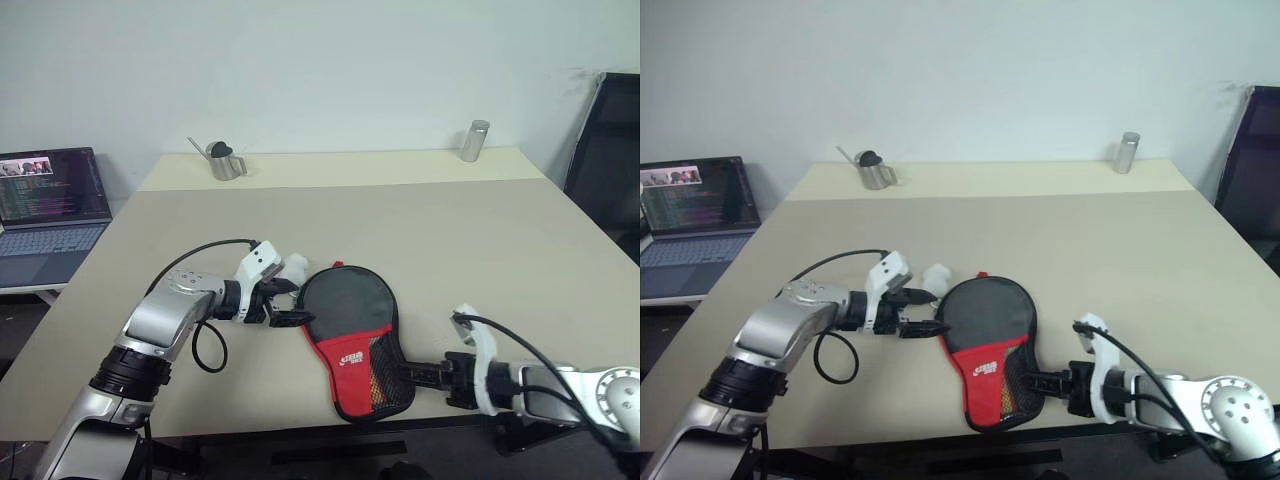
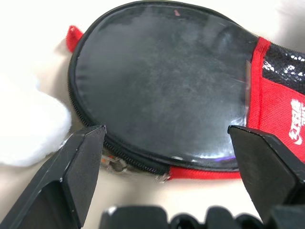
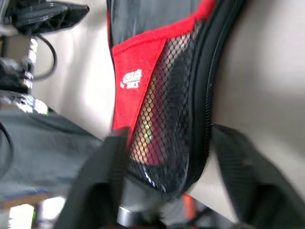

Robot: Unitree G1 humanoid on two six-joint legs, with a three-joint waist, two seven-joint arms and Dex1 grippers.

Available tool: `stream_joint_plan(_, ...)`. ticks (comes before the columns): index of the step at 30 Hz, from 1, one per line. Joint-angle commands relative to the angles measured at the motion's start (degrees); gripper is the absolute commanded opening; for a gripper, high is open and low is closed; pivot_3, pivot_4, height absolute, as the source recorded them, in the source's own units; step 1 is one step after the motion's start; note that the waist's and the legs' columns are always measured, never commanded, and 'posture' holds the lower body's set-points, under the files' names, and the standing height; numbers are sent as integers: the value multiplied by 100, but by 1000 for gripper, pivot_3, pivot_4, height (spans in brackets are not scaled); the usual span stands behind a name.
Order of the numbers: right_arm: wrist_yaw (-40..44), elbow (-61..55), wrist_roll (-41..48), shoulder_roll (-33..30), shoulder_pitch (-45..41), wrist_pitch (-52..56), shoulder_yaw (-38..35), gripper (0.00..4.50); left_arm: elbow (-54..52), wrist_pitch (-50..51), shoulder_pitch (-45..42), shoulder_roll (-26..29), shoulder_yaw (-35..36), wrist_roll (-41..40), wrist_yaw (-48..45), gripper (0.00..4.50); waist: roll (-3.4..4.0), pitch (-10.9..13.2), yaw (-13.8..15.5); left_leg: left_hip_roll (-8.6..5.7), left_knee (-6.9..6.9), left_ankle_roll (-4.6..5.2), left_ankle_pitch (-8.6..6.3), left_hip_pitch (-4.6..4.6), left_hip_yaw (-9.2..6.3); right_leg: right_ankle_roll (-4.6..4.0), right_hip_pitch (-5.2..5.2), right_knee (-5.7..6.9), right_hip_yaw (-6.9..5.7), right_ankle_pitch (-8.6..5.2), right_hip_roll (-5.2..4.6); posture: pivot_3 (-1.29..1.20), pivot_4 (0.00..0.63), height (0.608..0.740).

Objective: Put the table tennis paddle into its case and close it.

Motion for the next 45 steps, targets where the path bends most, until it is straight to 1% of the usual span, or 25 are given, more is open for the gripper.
stream_joint_plan(1, 1719, -297, -1344, -911, -124, 364, -367, 4210, 209, -171, -314, -77, 464, -19, 259, 4500, -2, 1, 11, 0, 2, 1, -1, 0, -1, 1, 2, 0, -3, -1, 0, 0, 150, 740)
stream_joint_plan(2, 2207, -272, -1817, -1146, -177, 265, -381, 4478, 313, -160, -401, -165, 584, -59, 396, 4500, -2, 1, 14, 0, 2, 3, -2, 0, -3, 4, 4, -2, -8, -2, 1, 0, 150, 740)
stream_joint_plan(4, 2896, -172, -2589, -1372, -321, -5, -326, 4478, 482, -131, -543, -312, 762, -104, 603, 4500, -5, 2, 16, -1, 5, 5, -3, 1, -2, 8, 7, -2, -20, -5, 1, 0, 150, 740)
stream_joint_plan(6, 3237, 8, -3527, -1146, -916, -519, -68, 4478, 666, -111, -746, -487, 915, -110, 850, 4500, -7, 3, 4, -1, 5, 5, -3, 13, 1, 10, 19, -3, -21, -6, 1, 0, 150, 740)
stream_joint_plan(8, 3248, 259, -4493, -516, -1670, -1111, 291, 4478, 820, -161, -904, -620, 894, 1, 1024, 4500, -13, 4, -32, 0, 5, 5, -3, 21, 7, 20, 23, -3, -17, -11, 0, 0, 150, 740)
stream_joint_plan(9, 3248, 362, -5165, -206, -1994, -1465, 618, 4478, 893, -161, -969, -675, 859, 59, 1097, 4500, -11, 6, -35, 4, 5, 4, -3, 33, 15, 30, 28, -2, -13, -17, 2, 0, 150, 740)
stream_joint_plan(11, 3327, 540, -6127, 234, -2335, -1924, 1056, 4478, 1026, -165, -1059, -739, 825, 131, 1179, 4500, -10, 5, -25, 3, 2, 2, -2, 37, 15, 32, 28, 2, -5, -17, 2, 0, 150, 740)
stream_joint_plan(12, 3225, 828, -6854, 638, -2509, -2406, 1455, 4478, 1122, -175, -1109, -789, 810, 212, 1305, 4500, -11, 5, -13, 3, 3, -1, 0, 36, 7, 15, 28, 2, -3, -7, 2, 0, 150, 740)
stream_joint_plan(13, 3122, 1110, -7386, 1007, -2621, -2754, 1740, 4478, 1199, -170, -1151, -837, 809, 277, 1426, 4500, -20, -2, -18, 3, 3, -3, 1, 31, 1, 7, 26, 2, -2, -1, 2, 0, 150, 740)
stream_joint_plan(15, 3018, 1689, -8072, 1759, -2713, -3186, 2100, 4478, 1353, -125, -1228, -908, 832, 391, 1673, 4500, -22, -2, -6, 0, 3, -20, 9, 28, 0, 5, 19, 7, 1, 0, 0, 0, 150, 740)
stream_joint_plan(17, 3003, 2148, -8580, 2270, -2629, -3492, 2316, 4478, 1455, -57, -1266, -955, 890, 458, 1888, 4500, -22, -3, -3, -6, 2, -27, 13, 10, 3, 4, -5, 7, 7, 1, -4, 0, 150, 740)
stream_joint_plan(18, 3025, 2301, -8795, 2439, -2573, -3624, 2377, 4478, 1472, -28, -1271, -970, 909, 474, 1958, 4500, -23, -3, 4, -8, 5, -28, 13, -15, 5, 3, -33, 10, 11, 1, -6, 0, 150, 740)
stream_joint_plan(20, 3129, 2528, -9047, 2736, -2466, -3705, 2442, 4478, 1497, 35, -1260, -988, 955, 459, 2053, 4500, -25, -5, 18, -14, 19, -31, 15, -83, 1, 3, -91, 13, 7, 4, -11, 0, 150, 740)
stream_joint_plan(22, 3226, 2765, -9239, 3001, -2320, -3666, 2522, 4478, 1432, 77, -1170, -1050, 904, 452, 2088, 4500, -25, -5, 14, -19, 21, -31, 15, -112, 2, 3, -117, 10, 6, 5, -15, 0, 150, 740)
stream_joint_plan(23, 3265, 2866, -9289, 3120, -2258, -3581, 2519, 4478, 1398, 114, -1134, -1085, 891, 435, 2095, 4500, -24, -7, 3, -20, 22, -32, 15, -123, 2, 4, -126, 10, 6, 5, -15, 0, 150, 740)
stream_joint_plan(26, 3459, 3025, -9457, 3310, -2127, -3259, 2553, 4478, 1362, 228, -1083, -1210, 863, 431, 2159, 4500, -24, -23, -6, -16, 19, -33, 16, -116, 1, 4, -123, 14, 4, 5, -13, 0, 150, 740)
stream_joint_plan(29, 3758, 3023, -9531, 3380, -2027, -2988, 2580, 4478, 1329, 402, -1044, -1353, 831, 469, 2275, 4500, -25, -25, -12, -16, 17, -37, 18, -83, 2, 2, -99, 23, 6, 6, -11, 0, 150, 740)
stream_joint_plan(35, 4173, 3071, -9621, 3481, -2069, -2616, 2541, 4478, 1482, 550, -996, -1555, 662, 762, 2731, 4500, -25, -26, -22, -11, -1, -11, 3, 60, -4, 4, 44, 11, 1, 4, -2, 0, 150, 740)
stream_joint_plan(38, 4351, 3170, -9499, 3615, -2082, -2311, 2429, 4478, 1518, 508, -914, -1772, 509, 906, 2921, 4500, -25, -42, -15, -12, 0, -11, 3, 84, -9, 4, 70, 11, 0, 4, -2, 0, 150, 740)
stream_joint_plan(41, 4468, 3182, -9519, 3698, -2070, -2100, 2401, 4478, 1600, 465, -871, -1878, 428, 1081, 3099, 4500, -26, -77, -15, -11, 1, -13, 4, 85, -11, 4, 71, 13, 2, 4, -3, 0, 150, 740)
stream_joint_plan(45, 4517, 3153, -9628, 3786, -2052, -2021, 2364, 4478, 2019, 239, -963, -1983, 284, 1414, 3397, 4500, -12, -139, -14, -11, 0, -15, 3, 86, -12, 4, 71, 12, 2, 4, -3, 0, 150, 740)
